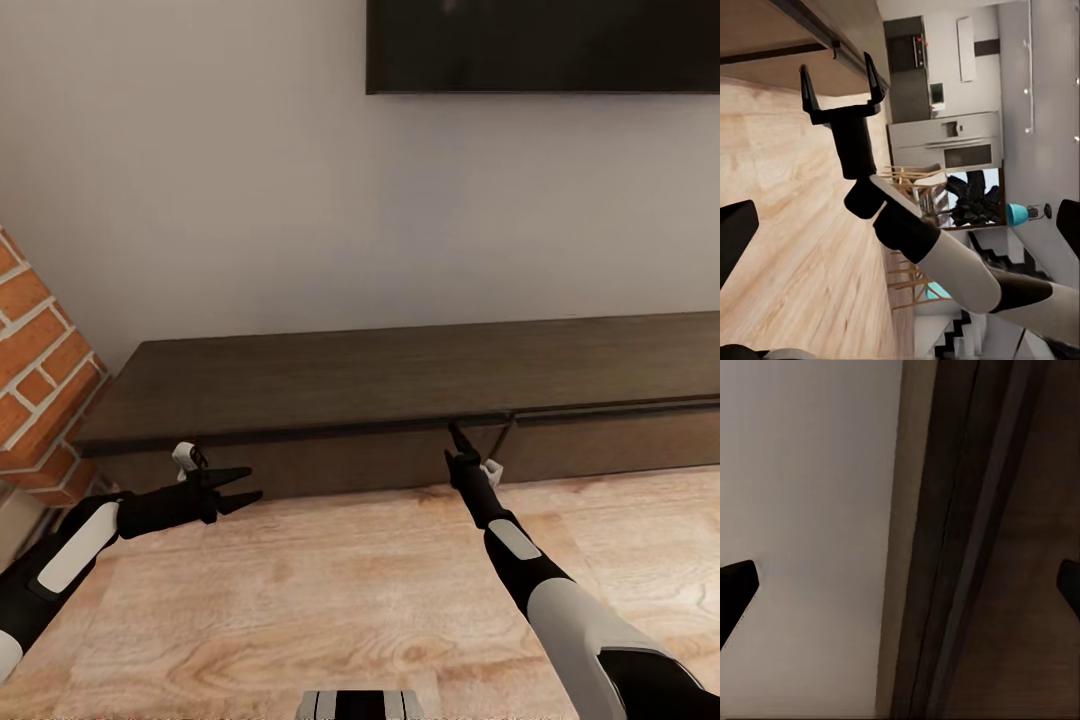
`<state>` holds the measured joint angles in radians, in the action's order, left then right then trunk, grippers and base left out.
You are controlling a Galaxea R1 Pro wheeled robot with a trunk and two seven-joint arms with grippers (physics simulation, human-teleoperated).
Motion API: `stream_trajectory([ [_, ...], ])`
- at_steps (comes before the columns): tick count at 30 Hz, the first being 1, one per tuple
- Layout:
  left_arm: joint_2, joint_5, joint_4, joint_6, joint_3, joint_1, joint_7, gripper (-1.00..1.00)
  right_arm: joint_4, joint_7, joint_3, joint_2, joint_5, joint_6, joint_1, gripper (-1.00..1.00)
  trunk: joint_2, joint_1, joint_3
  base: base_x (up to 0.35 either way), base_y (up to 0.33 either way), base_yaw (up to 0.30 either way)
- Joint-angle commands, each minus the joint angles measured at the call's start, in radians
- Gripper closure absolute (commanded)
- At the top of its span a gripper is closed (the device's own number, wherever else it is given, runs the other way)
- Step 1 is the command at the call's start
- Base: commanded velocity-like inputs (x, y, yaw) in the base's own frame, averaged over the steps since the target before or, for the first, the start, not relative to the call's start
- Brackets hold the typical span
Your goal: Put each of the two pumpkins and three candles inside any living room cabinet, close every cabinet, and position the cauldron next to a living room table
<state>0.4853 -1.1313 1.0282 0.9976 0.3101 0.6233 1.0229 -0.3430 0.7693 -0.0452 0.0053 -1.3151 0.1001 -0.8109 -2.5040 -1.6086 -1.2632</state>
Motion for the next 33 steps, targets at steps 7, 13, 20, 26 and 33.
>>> stream_trajectory([
  [7,0.000,-0.002,0.000,0.004,0.013,0.001,0.026,-1.00,0.000,0.030,-0.004,-0.018,-0.048,0.031,0.000,-1.00,-0.002,-0.003,-0.028,0.000,0.000,0.000],
  [13,0.001,-0.003,0.002,0.004,0.019,0.001,0.029,-1.00,-0.001,0.054,-0.004,-0.020,-0.055,0.032,0.001,-1.00,-0.003,-0.006,-0.051,0.000,0.000,0.000],
  [20,0.001,-0.004,0.005,0.004,0.020,0.001,0.029,-1.00,-0.001,0.059,-0.004,-0.021,-0.055,0.032,0.001,-1.00,-0.005,-0.009,-0.078,0.000,0.000,0.000],
  [26,0.002,-0.002,0.010,0.004,0.020,0.001,0.029,-1.00,-0.001,0.061,-0.004,-0.022,-0.055,0.032,0.001,-1.00,-0.005,-0.009,-0.082,0.000,0.000,0.000],
  [33,0.002,-0.004,0.013,0.004,0.020,0.000,0.029,-1.00,-0.001,0.069,-0.004,-0.032,-0.055,0.032,0.001,-1.00,-0.005,-0.009,-0.082,0.015,0.006,0.000],
])
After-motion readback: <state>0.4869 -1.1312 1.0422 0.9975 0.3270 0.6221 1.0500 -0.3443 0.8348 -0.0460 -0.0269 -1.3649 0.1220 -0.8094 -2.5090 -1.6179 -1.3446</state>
